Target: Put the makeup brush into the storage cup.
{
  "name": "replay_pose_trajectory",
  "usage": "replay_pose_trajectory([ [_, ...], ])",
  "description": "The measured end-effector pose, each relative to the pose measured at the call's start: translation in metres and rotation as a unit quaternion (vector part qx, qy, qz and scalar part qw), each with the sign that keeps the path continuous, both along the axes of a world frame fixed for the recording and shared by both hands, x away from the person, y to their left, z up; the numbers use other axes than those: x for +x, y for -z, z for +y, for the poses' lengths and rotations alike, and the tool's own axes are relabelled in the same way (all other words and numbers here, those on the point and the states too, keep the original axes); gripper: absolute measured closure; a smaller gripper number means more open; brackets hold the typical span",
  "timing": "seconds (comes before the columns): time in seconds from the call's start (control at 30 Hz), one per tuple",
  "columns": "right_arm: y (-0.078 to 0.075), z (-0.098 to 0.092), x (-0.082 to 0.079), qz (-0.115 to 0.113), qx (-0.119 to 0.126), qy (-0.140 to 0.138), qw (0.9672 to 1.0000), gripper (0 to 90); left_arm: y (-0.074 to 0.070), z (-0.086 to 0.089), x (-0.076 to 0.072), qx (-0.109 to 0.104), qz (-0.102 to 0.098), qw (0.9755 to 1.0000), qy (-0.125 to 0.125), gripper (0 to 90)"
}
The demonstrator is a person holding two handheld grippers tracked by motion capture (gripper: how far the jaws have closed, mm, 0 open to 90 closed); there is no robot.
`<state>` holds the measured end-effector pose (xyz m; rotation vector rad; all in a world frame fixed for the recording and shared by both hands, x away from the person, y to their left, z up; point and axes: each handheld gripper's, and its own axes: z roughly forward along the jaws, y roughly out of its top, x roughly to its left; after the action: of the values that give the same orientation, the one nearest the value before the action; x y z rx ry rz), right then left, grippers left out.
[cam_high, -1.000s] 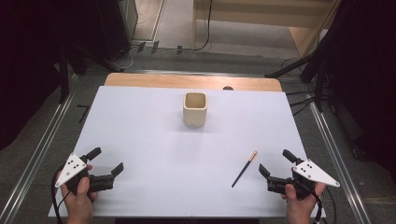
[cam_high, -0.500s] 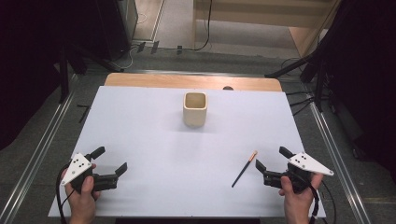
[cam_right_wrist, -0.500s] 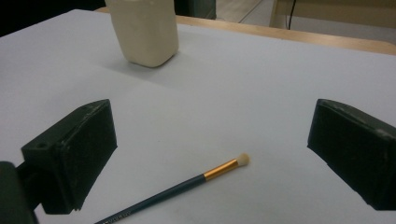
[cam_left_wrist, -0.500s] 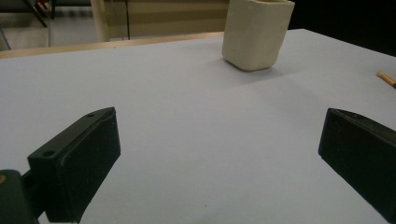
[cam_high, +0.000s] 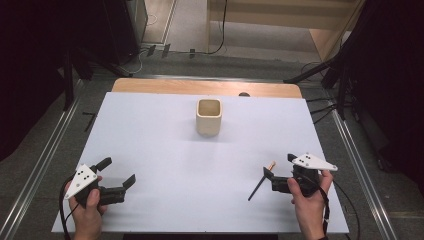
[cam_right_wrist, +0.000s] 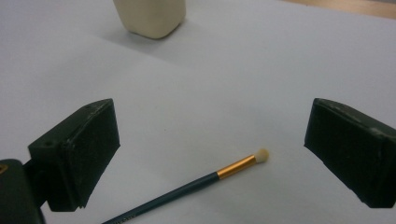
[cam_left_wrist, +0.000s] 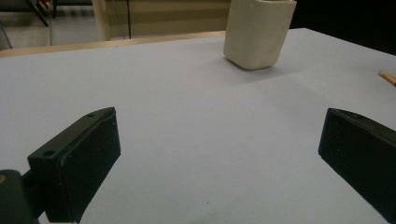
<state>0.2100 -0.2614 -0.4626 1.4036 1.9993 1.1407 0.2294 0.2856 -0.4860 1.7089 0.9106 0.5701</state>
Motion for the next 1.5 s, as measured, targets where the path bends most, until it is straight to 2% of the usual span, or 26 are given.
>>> replay_pose_trajectory([
  [0.23, -0.001, 0.011, 0.01, 0.043, -0.036, -0.004, 0.9984, 5.7, 0.0, 0.0, 0.001, 0.002, 0.001, 1.0, 0.0, 0.0],
  [0.27, -0.001, 0.011, 0.01, 0.043, -0.036, -0.004, 0.9984, 5.7, 0.0, 0.0, 0.001, 0.002, 0.001, 1.0, 0.0, 0.0],
  [0.3, -0.002, 0.015, 0.013, 0.06, -0.049, -0.002, 0.997, 7.3, 0.0, -0.001, 0.0, 0.003, 0.002, 1.0, 0.0, 0.0],
  [0.47, 0.0, 0.021, 0.021, 0.096, -0.07, -0.002, 0.9929, 13.5, 0.0, 0.0, 0.001, 0.003, 0.001, 1.0, 0.0, 0.0],
  [0.5, 0.0, 0.021, 0.021, 0.096, -0.07, -0.002, 0.9929, 13.5, 0.0, 0.0, 0.001, 0.003, 0.001, 1.0, 0.0, 0.0],
  [0.57, 0.001, 0.023, 0.025, 0.12, -0.073, -0.012, 0.99, 13.7, 0.0, 0.0, 0.0, 0.003, 0.002, 1.0, -0.001, 0.0],
  [0.6, 0.001, 0.023, 0.025, 0.12, -0.073, -0.012, 0.99, 13.7, 0.0, 0.001, 0.0, 0.002, 0.002, 1.0, 0.0, 0.0],
  [0.63, 0.002, 0.024, 0.026, 0.132, -0.077, -0.016, 0.9881, 13.6, 0.0, 0.001, 0.0, 0.002, 0.001, 1.0, 0.0, 0.0],
  [0.7, 0.003, 0.024, 0.027, 0.138, -0.077, -0.016, 0.9873, 13.6, 0.0, 0.001, 0.0, 0.002, 0.001, 1.0, 0.0, 0.0],
  [0.73, 0.004, 0.024, 0.029, 0.155, -0.076, -0.017, 0.9849, 13.6, 0.0, 0.001, 0.0, 0.003, 0.001, 1.0, 0.0, 0.0],
  [0.8, 0.004, 0.025, 0.03, 0.159, -0.076, -0.018, 0.9842, 13.6, 0.0, 0.0, 0.001, 0.002, 0.001, 1.0, 0.0, 0.0],
  [0.9, 0.006, 0.026, 0.032, 0.182, -0.085, -0.023, 0.9794, 13.6, 0.0, -0.001, 0.001, 0.003, 0.002, 1.0, 0.001, 0.0],
  [0.93, 0.007, 0.027, 0.034, 0.197, -0.083, -0.028, 0.9765, 13.6, 0.0, -0.001, 0.001, 0.005, 0.002, 1.0, 0.002, 0.0],
  [1.0, 0.008, 0.027, 0.034, 0.2, -0.082, -0.028, 0.976, 13.6, 0.0, -0.001, 0.001, 0.005, 0.002, 1.0, 0.003, 0.0],
  [1.07, 0.01, 0.027, 0.036, 0.216, -0.086, -0.024, 0.9723, 13.6, 0.0, -0.001, 0.001, 0.005, 0.002, 1.0, 0.003, 0.0],
  [1.23, 0.013, 0.029, 0.037, 0.229, -0.091, -0.021, 0.9689, 13.5, 0.0, -0.001, 0.001, 0.006, 0.002, 1.0, 0.005, 0.0],
  [1.3, 0.015, 0.031, 0.038, 0.243, -0.093, -0.014, 0.9654, 13.5, 0.0, -0.002, 0.001, 0.005, 0.002, 1.0, 0.005, 0.0],
  [1.37, 0.016, 0.031, 0.039, 0.246, -0.095, -0.012, 0.9645, 13.5, 0.0, -0.002, 0.001, 0.008, 0.003, 0.9999, 0.006, 0.0],
  [1.5, 0.02, 0.033, 0.041, 0.264, -0.097, -0.004, 0.9597, 13.8, 0.001, -0.003, 0.001, 0.007, 0.003, 0.9999, 0.007, 0.0],
])
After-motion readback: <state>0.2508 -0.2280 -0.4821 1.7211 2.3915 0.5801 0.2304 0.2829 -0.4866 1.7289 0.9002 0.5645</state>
